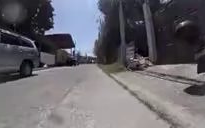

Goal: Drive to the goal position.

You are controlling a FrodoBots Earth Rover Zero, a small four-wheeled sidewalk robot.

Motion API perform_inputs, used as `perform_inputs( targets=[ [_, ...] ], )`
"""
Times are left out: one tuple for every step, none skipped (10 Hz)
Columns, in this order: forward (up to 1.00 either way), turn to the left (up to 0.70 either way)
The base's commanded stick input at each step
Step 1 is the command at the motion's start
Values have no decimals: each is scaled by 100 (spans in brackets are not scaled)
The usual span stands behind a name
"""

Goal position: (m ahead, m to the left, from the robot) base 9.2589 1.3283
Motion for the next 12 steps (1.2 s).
perform_inputs(
  targets=[
    [100, 1],
    [100, 1],
    [100, 1],
    [100, 2],
    [100, 38],
    [100, 41],
    [100, 41],
    [100, 1],
    [100, 1],
    [100, 1],
    [100, 1],
    [100, 1]
  ],
)
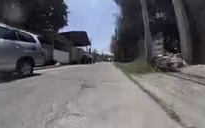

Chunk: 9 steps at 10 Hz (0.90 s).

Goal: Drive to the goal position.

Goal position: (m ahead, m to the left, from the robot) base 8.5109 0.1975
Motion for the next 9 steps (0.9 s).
perform_inputs(
  targets=[
    [100, 1],
    [100, 1],
    [100, 1],
    [100, 1],
    [100, -8],
    [100, -34],
    [100, -39],
    [100, -7],
    [100, 1]
  ],
)
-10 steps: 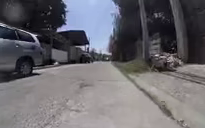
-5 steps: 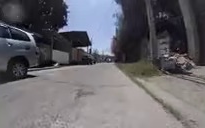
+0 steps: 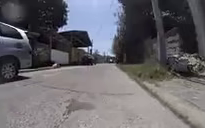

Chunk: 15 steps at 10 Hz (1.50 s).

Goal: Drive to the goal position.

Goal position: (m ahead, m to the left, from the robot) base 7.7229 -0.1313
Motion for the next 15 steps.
perform_inputs(
  targets=[
    [100, 1],
    [100, 1],
    [100, 1],
    [100, 1],
    [100, 1],
    [100, 1],
    [100, 1],
    [100, 1],
    [100, 1],
    [100, 1],
    [100, 1],
    [100, 1],
    [100, 1],
    [100, 1],
    [100, 1]
  ],
)
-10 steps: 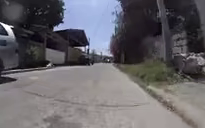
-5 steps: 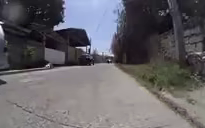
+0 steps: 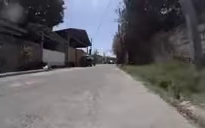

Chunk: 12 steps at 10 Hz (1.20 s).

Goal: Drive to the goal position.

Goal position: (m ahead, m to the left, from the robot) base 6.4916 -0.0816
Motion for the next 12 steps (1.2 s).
perform_inputs(
  targets=[
    [100, 1],
    [100, 1],
    [100, 1],
    [100, 1],
    [100, 1],
    [100, 1],
    [100, 1],
    [100, 1],
    [100, 1],
    [100, 1],
    [100, 1],
    [100, 1]
  ],
)
